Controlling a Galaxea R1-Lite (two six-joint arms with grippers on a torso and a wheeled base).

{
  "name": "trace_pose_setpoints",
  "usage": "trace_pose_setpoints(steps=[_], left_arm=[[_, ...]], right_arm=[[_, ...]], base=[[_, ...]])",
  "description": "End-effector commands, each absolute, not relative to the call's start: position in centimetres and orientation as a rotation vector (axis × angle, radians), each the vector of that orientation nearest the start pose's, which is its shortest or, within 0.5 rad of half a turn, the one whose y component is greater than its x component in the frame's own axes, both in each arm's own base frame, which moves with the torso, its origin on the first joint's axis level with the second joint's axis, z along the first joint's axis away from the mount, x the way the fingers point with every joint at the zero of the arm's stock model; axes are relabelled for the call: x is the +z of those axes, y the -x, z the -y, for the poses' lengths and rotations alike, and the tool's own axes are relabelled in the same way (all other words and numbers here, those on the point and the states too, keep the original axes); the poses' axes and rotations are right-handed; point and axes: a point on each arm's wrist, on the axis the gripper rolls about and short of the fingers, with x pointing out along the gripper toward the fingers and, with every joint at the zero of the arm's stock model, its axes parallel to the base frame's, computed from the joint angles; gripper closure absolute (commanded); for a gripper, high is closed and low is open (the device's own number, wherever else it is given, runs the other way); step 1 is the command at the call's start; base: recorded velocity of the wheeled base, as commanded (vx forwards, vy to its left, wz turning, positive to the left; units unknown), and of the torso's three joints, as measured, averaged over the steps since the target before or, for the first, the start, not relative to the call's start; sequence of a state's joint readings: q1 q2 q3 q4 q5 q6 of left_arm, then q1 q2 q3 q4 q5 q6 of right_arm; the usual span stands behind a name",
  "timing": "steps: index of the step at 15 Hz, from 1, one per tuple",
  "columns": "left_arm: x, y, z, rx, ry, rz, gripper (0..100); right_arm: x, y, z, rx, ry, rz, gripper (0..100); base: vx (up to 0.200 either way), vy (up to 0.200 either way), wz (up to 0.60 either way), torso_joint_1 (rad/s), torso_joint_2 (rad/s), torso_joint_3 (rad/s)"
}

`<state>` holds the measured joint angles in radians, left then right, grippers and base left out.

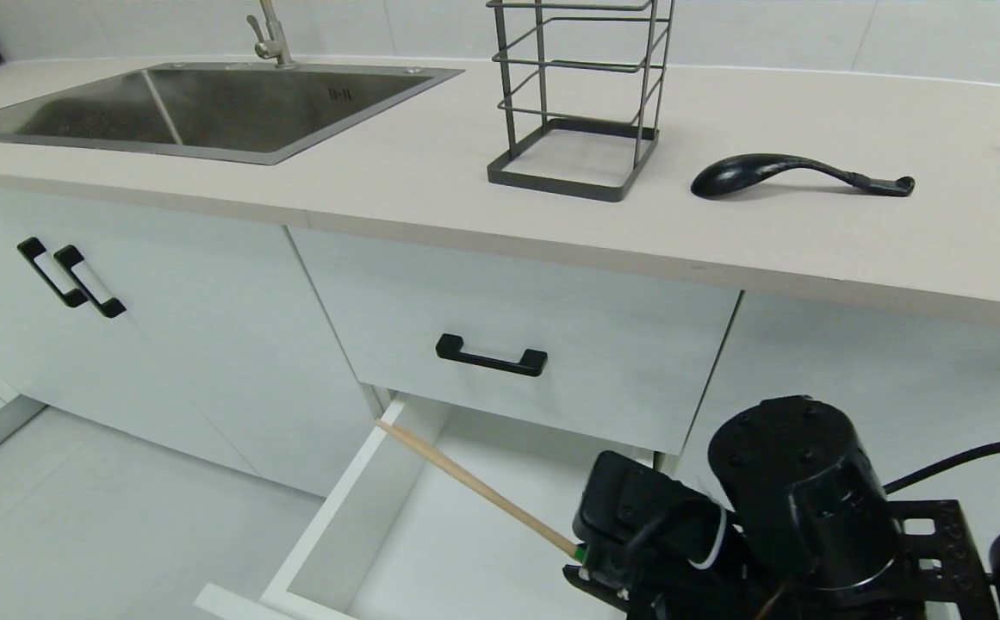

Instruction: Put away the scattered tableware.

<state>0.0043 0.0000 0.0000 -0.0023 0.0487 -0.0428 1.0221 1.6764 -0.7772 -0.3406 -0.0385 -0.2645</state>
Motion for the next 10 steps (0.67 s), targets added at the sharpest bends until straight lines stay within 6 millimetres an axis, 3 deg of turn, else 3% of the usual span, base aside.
trace_pose_setpoints(steps=[1,10], left_arm=[[7.6,2.3,-0.1,0.054,0.043,0.004,0],[7.6,2.3,-0.1,0.054,0.043,0.004,0]], right_arm=[[13.9,-15.4,-26.9,1.025,0.551,-0.408,100],[10.7,-17.7,-30.8,0.903,0.577,-0.480,100]], base=[[0.000,0.000,0.00,0.000,0.00,0.000],[0.000,0.000,0.00,0.000,0.00,0.000]])
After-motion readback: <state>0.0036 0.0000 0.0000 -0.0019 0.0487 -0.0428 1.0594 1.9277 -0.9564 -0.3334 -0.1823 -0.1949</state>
